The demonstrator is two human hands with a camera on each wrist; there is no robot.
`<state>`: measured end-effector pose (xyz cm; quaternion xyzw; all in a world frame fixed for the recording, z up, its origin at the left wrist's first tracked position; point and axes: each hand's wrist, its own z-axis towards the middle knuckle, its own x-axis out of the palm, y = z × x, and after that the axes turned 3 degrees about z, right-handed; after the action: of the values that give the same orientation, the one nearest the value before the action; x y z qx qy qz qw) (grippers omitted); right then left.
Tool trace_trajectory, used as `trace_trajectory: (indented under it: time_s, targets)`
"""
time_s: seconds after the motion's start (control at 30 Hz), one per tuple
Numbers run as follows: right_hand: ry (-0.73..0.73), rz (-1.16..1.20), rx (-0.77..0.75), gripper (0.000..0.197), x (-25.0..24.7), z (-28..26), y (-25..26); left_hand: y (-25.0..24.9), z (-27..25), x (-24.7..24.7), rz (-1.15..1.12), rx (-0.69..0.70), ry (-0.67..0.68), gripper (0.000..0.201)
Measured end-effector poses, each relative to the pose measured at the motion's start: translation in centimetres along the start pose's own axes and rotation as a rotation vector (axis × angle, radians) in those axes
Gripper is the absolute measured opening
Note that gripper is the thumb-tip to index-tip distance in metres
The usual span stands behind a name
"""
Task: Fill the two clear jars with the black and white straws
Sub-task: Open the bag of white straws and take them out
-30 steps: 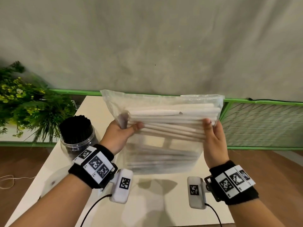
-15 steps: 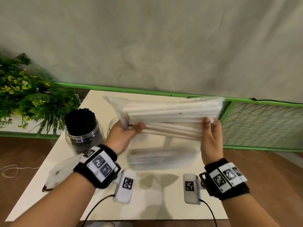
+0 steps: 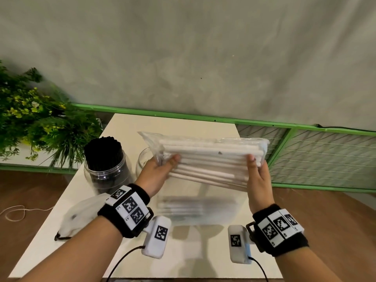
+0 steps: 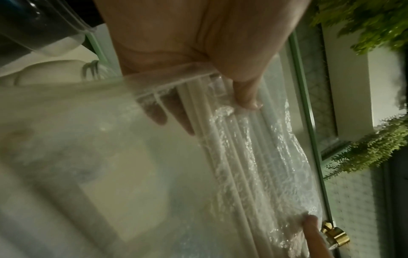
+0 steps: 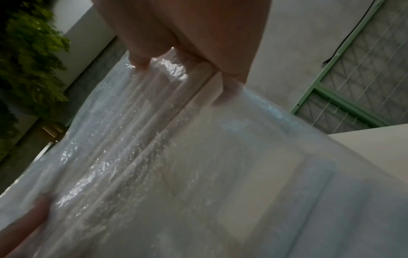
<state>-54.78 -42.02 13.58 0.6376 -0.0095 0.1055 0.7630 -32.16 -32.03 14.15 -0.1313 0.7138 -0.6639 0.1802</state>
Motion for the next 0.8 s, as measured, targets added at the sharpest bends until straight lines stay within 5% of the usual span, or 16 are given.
trace_trajectory:
  time_s: [0.23,0.4,0.6,0.8]
  targets:
    - [0.065,0.061,-0.017,0.056,-0.2,0.8,1.3,-0.8,0.6,-0.8,0.030,0.078,-0.003,0.059]
    - [0.048,0.058,-0.059,0.024,0.0,1.1,1.8,-1.6,0.8,-0.3,0.002,0.112,-0.009,0.036]
    - [0.069,0.057,-0.076,0.062,0.0,1.2,1.8,-1.9,0.9,0.0,-0.045,0.128,-0.020,0.036]
    - [0.049,0.110,-0.036,0.062,0.0,0.9,2.5,-2.7,0.6,-0.2,-0.026,0.105,0.033,0.035]
